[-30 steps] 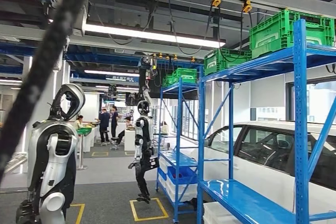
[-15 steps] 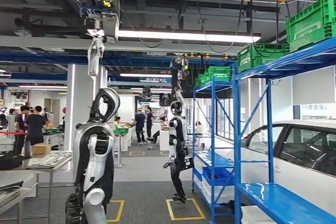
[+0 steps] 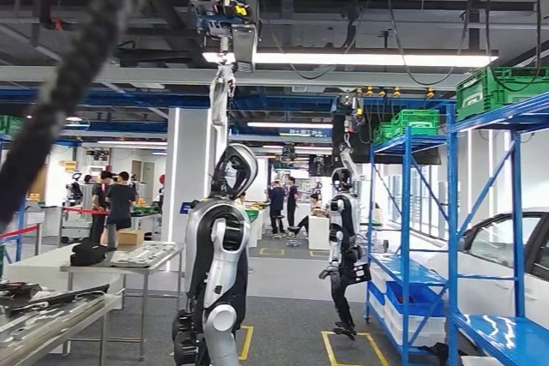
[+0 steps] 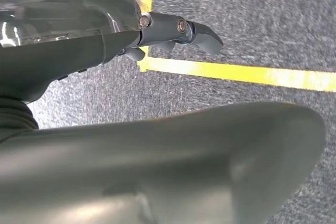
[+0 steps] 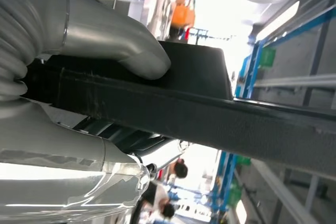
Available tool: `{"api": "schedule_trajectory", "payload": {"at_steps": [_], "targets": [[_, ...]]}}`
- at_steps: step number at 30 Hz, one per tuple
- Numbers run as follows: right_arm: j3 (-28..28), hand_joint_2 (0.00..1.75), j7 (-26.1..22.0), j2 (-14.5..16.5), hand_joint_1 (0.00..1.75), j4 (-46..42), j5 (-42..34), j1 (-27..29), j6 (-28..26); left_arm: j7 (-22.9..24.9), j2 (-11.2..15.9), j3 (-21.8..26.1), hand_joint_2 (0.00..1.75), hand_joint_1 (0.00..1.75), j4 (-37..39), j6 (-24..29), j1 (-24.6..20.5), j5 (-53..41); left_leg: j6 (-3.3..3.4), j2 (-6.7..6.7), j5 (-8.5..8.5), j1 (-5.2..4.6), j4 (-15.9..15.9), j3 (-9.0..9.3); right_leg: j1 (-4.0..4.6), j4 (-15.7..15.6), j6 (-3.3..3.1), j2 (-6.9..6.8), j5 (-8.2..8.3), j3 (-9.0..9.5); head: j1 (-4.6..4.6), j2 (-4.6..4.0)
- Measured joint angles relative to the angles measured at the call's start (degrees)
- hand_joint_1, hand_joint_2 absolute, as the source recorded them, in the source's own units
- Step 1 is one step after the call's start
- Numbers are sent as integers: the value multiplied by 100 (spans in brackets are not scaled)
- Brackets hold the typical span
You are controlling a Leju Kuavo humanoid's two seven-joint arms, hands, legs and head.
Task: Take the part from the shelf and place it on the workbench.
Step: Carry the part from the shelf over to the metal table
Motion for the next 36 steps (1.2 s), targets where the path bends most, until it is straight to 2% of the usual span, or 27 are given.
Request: {"api": "schedule_trajectory", "payload": {"at_steps": [2,3,4,5,6,8,10,12,13,14,15,16,17,18,19,21,23,25,26,27,28,29,30,32,33,34,36], "targets": [[-25,175,-3,-3,175,-27,-1,-2,1,-4,-18,0,175,0,2,-3,-14,0,-11,-129,20,0,-2,-12,33,-643,-114,235,311,268,3,1],[-33,175,-4,-5,175,-34,-2,-2,4,-7,-25,0,175,0,2,-5,-16,-1,-32,-185,38,21,-6,-31,48,-770,-141,301,352,314,4,1],[-38,175,-5,-7,175,-38,-2,-4,8,-11,-30,0,175,0,3,-7,-14,-1,-63,-237,59,37,-13,-50,57,-801,-148,298,352,323,5,1],[-39,175,-5,-5,175,-42,-2,-10,11,-16,-24,-1,175,0,2,-7,-1,-2,-105,-295,86,48,-34,-65,62,-859,-142,238,365,340,5,1],[-39,175,-5,1,175,-49,-2,-15,15,-22,-21,-1,175,0,1,-7,15,-4,-136,-288,87,43,-42,-80,51,-930,-134,166,388,362,5,0],[-39,175,-7,19,175,-63,-2,-23,19,-31,-16,-2,175,0,-3,-7,25,-5,-190,-82,-82,18,162,-191,13,-1074,-128,12,444,407,5,0],[-39,175,-8,25,175,-67,-2,-6,26,-33,-11,-1,175,0,-4,-7,1,-5,-234,197,-453,30,802,-474,3,-1106,-134,-141,467,410,6,0],[-38,175,-7,20,175,-60,-1,18,35,-33,-8,-1,175,0,-4,-7,-6,-4,-286,296,-671,63,1383,-705,5,-1100,-130,-299,462,403,7,0],[-38,175,-7,19,175,-57,-1,25,42,-31,-7,-1,175,0,-4,-6,1,-4,-307,321,-642,79,1418,-693,3,-1096,-122,-369,456,402,7,0],[-37,175,-7,19,175,-55,-1,26,48,-29,-2,0,175,0,-4,-5,9,-4,-322,355,-512,95,1214,-560,0,-1087,-108,-433,447,403,7,0],[-37,175,-7,19,175,-55,-2,25,55,-27,4,0,175,0,-4,-5,13,-4,-332,435,-336,104,852,-345,0,-1072,-85,-490,432,408,7,0],[-37,175,-7,20,175,-56,-2,23,60,-26,11,0,175,0,-4,-4,8,-4,-337,572,-200,93,458,-120,12,-1049,-52,-545,409,408,6,0],[-37,175,-4,20,175,-60,-1,19,64,-27,17,0,175,0,-4,-4,-3,-3,-310,684,-109,78,147,48,27,-1022,-15,-596,386,406,5,0],[-35,175,1,21,175,-63,2,16,66,-31,20,0,175,0,-4,-4,-14,-3,-275,767,-78,58,-29,134,42,-1000,18,-644,369,405,5,0],[-32,175,6,22,175,-66,5,13,68,-34,20,0,175,0,-4,-4,-15,-2,-232,782,-90,34,-86,147,54,-985,49,-697,356,404,5,0],[-26,175,15,23,175,-73,12,9,69,-39,21,0,175,0,-4,-4,12,-1,-150,662,-73,27,-89,117,35,-967,102,-747,323,413,6,0],[-24,175,17,23,175,-84,15,10,70,-39,21,1,175,0,-4,-4,34,3,-85,552,-46,42,-97,103,0,-753,153,-529,129,340,5,0],[-24,175,18,19,175,-89,15,27,70,-40,22,2,175,0,-4,-3,22,9,-40,433,-28,47,-99,91,-19,-73,177,-246,-255,47,5,0],[-24,175,19,15,175,-88,15,44,70,-39,23,2,175,0,-4,-4,16,12,-29,365,-24,39,-99,87,-20,336,179,-191,-417,-139,5,0],[-22,175,19,14,175,-87,15,63,71,-37,23,3,175,0,-4,-5,15,13,-24,293,-21,30,-97,86,-20,638,174,-166,-495,-285,5,0],[-21,175,20,14,175,-86,15,78,72,-35,23,3,175,0,-4,-6,19,13,-21,224,-20,19,-96,89,-19,732,163,-153,-455,-341,5,0],[-20,175,20,13,175,-87,15,85,73,-33,23,4,175,0,-4,-7,25,13,-19,153,-19,11,-95,95,-17,590,144,-132,-303,-292,6,0],[-19,175,20,13,175,-87,15,86,74,-32,23,4,175,0,-4,-7,29,13,-19,80,-18,5,-94,104,-12,243,112,-76,-69,-149,6,0],[-19,175,20,13,175,-90,15,79,76,-31,10,4,175,0,-4,-7,25,13,-30,-55,-10,10,-90,101,-5,-511,38,165,327,161,6,0],[-19,175,20,13,175,-91,14,77,76,-29,2,4,175,0,-4,-7,19,13,-46,-114,1,22,-87,84,1,-738,14,256,425,250,8,0],[-19,175,21,13,175,-92,14,76,77,-27,-5,4,175,0,-4,-7,21,13,-69,-166,16,38,-85,59,8,-825,3,300,442,278,9,0],[-19,175,22,16,175,-101,13,68,77,-24,-8,6,175,0,-4,-7,39,13,-128,-247,47,54,-91,11,15,-893,-8,199,443,293,10,0]]}}
